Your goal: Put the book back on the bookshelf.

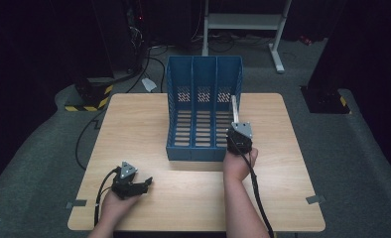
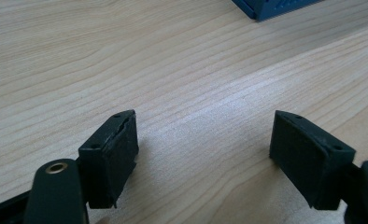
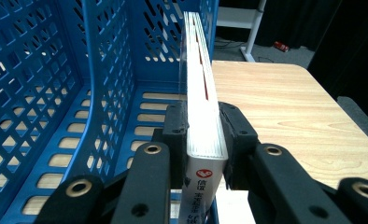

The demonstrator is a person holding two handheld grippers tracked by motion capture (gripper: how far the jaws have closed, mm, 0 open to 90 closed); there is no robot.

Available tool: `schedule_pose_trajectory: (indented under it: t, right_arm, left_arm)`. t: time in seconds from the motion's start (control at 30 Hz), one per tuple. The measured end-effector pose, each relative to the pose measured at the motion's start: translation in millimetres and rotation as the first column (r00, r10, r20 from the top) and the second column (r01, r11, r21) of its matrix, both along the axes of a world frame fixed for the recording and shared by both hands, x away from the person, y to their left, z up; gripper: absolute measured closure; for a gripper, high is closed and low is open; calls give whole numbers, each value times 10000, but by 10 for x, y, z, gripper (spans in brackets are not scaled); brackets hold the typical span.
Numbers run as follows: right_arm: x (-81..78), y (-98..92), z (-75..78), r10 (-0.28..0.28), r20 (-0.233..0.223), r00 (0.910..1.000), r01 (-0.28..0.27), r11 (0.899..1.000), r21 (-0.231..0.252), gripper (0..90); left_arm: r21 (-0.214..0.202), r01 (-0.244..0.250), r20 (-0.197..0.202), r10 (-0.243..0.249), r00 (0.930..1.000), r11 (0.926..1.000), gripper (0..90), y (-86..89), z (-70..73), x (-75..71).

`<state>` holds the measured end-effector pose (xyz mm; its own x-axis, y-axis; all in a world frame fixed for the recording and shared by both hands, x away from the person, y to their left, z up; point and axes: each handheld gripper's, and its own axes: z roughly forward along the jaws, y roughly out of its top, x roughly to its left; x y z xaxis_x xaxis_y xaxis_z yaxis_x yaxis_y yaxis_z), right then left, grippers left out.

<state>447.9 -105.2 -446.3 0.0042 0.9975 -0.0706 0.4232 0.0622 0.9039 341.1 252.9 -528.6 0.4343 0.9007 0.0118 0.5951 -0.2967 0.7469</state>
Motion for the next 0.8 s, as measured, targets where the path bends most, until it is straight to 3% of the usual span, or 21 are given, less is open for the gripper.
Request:
schedule_pose_trajectory:
  t: [0.37, 0.8]
  right_arm:
    - [-20, 29, -11, -67, 95, 9999, 68, 10000, -68, 724]
    - [-1, -23, 2, 470, -260, 9986, -455, 9973, 571, 568]
  left_arm:
    - [7, 4, -1, -4, 10000, 10000, 237, 0, 0, 0]
    - [-29, -13, -19, 13, 10000, 10000, 237, -4, -1, 0]
